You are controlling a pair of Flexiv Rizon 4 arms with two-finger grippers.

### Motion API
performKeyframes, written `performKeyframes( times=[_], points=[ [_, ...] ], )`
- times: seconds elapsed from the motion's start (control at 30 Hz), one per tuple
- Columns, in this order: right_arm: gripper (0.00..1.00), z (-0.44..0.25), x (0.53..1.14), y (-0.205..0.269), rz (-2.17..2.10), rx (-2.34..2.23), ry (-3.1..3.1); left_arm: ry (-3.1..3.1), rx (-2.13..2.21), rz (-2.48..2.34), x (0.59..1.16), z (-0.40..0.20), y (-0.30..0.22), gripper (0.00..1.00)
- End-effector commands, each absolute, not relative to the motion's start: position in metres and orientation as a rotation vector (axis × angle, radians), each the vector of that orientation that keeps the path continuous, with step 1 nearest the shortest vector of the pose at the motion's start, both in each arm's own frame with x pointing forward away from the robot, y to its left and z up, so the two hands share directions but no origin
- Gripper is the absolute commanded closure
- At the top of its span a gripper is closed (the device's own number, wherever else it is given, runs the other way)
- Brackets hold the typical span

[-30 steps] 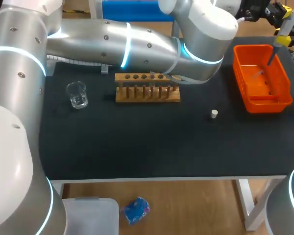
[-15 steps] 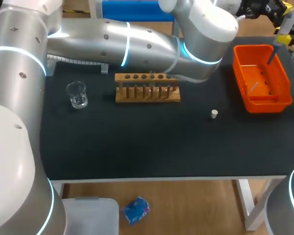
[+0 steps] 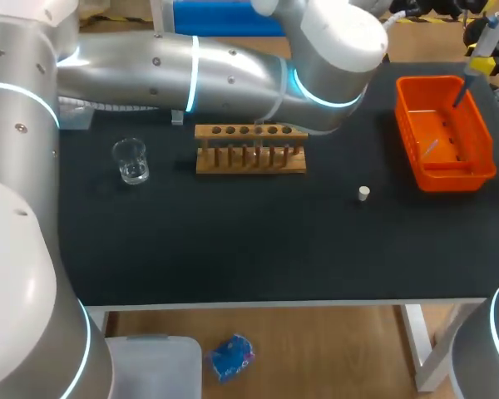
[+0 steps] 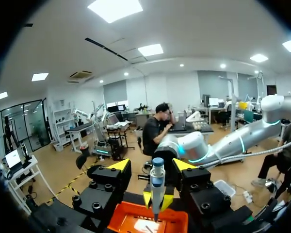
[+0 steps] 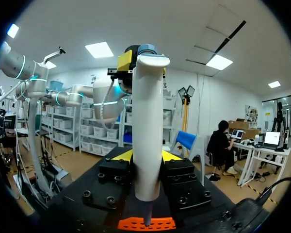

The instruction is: Invert the test tube, pick up the pipette, mount the tip to pipette, aspirate from beaker and dispense into the tube, eject the tip, return the pipette, and cap with the stopper.

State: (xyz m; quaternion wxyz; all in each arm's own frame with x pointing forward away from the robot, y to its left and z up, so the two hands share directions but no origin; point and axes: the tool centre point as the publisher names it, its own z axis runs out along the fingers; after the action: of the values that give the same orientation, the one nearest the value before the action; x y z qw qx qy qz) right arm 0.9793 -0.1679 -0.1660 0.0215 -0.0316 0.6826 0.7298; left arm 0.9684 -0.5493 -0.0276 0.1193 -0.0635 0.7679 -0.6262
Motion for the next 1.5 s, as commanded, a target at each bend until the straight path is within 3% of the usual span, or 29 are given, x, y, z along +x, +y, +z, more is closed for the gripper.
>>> performKeyframes(
  times=[0.03,0.53,1.17,1.5],
  points=[
    [1.00,-0.166,0.981,-0.170,2.264,-0.106,2.120,2.018,-0.152,-2.068,0.956,-0.026,-0.523,0.00],
    [1.00,-0.166,0.981,-0.170,2.264,-0.106,2.120,2.213,-0.223,-1.966,0.896,-0.028,-0.447,0.00],
    [1.00,-0.166,0.981,-0.170,2.264,-0.106,2.120,2.213,-0.223,-1.966,0.896,-0.028,-0.447,0.00],
    [1.00,-0.159,0.971,-0.146,2.218,-0.146,2.144,2.077,-0.179,-2.003,0.880,-0.035,-0.372,0.00]
  ],
)
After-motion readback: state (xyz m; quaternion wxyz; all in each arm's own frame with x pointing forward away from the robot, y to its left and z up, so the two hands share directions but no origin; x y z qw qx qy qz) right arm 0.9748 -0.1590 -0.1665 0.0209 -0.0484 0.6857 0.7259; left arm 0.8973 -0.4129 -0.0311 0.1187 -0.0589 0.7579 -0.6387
